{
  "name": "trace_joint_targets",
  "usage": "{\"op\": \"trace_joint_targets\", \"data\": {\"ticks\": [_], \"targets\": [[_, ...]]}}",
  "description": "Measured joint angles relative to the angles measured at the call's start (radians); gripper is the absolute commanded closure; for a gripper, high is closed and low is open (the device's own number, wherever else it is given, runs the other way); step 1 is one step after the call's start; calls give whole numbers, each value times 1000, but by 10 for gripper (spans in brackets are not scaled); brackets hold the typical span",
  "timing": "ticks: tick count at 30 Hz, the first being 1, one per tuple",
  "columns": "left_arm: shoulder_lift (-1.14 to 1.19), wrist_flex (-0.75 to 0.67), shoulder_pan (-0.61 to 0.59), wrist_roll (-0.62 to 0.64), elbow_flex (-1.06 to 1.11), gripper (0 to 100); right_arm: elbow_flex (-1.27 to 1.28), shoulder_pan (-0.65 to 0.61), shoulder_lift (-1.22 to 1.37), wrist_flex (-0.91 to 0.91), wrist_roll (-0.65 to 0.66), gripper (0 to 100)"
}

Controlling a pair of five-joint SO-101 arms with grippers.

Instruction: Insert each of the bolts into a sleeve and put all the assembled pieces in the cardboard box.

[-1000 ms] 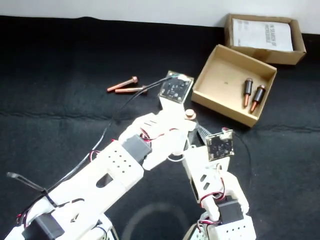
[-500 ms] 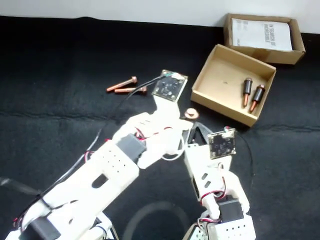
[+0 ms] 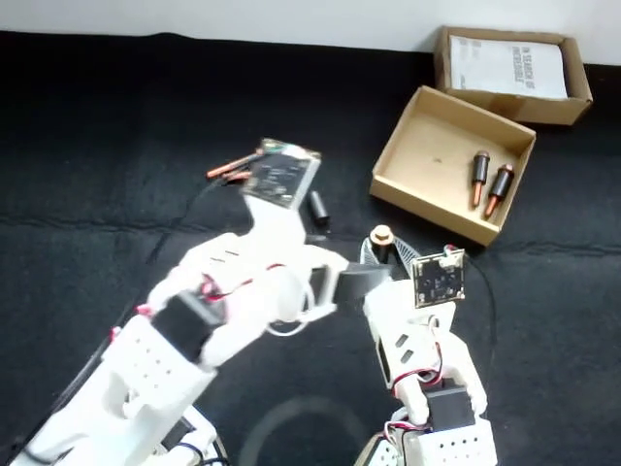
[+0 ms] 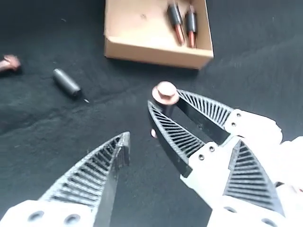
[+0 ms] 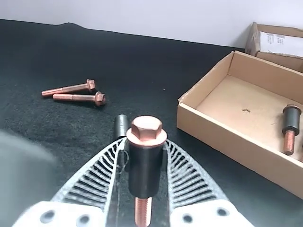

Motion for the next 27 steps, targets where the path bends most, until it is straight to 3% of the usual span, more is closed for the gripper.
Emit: {"op": "trace_joint_targets", "data": {"ticks": [9, 20, 27], "targets": [[-264, 104, -216, -2, 0, 994, 0, 92, 0, 0, 0, 991], [-463, 123, -440, -2, 304, 981, -239, 103, 0, 135, 0, 991], [-621, -63, -552, -48, 601, 982, -568, 104, 244, 189, 0, 991]]}}
